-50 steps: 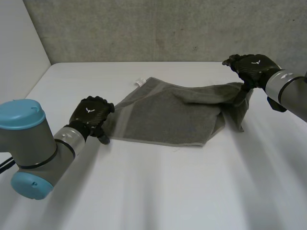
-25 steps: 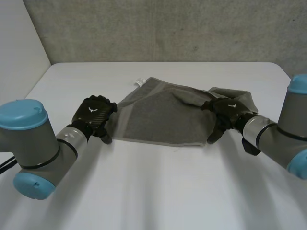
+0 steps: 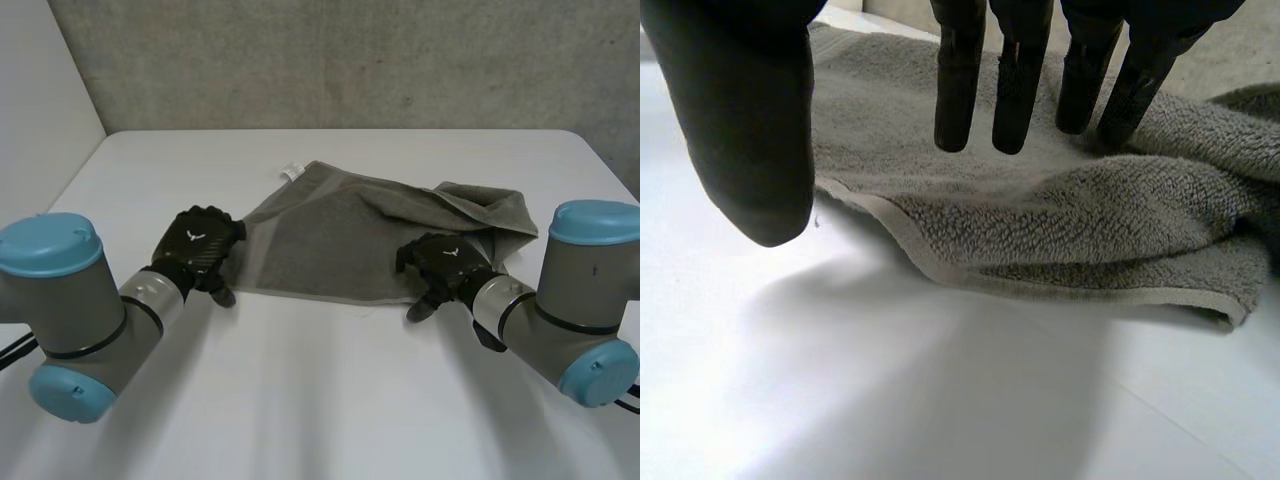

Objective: Fold the towel.

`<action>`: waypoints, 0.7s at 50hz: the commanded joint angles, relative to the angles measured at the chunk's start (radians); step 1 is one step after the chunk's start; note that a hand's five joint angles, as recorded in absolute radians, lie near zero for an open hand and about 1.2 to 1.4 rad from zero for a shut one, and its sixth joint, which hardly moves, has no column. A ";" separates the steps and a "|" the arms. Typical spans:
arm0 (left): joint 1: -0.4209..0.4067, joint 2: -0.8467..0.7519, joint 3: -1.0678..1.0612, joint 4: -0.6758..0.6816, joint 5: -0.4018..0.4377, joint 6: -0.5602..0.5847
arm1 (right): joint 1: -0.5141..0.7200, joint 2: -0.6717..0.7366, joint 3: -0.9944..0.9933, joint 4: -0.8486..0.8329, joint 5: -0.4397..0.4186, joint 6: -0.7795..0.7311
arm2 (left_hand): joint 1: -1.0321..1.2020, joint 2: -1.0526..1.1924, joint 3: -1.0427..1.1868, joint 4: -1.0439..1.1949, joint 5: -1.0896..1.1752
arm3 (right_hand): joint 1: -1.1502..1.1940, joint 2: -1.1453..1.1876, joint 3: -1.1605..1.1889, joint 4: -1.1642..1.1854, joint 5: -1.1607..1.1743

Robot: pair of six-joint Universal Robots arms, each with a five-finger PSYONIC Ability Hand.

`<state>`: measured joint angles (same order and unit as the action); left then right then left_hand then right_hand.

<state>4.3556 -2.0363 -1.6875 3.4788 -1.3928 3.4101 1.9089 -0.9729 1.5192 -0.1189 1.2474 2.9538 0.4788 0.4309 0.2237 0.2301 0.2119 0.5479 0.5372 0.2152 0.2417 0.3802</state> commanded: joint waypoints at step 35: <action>-0.002 -0.002 -0.015 0.006 0.000 -0.002 | 0.007 0.071 -0.085 -0.054 0.004 -0.061 | -0.101 -0.053 -0.049 -0.056 -0.009 | 0.848 0.859 -0.041 -0.067 0.842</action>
<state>4.3542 -2.0385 -1.7014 3.4851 -1.3929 3.4085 1.9106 -0.8849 1.4466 -0.1779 1.2611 2.8766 0.4788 0.4302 0.2237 0.2301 0.2119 1.2748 1.2822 0.2152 0.2417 1.1217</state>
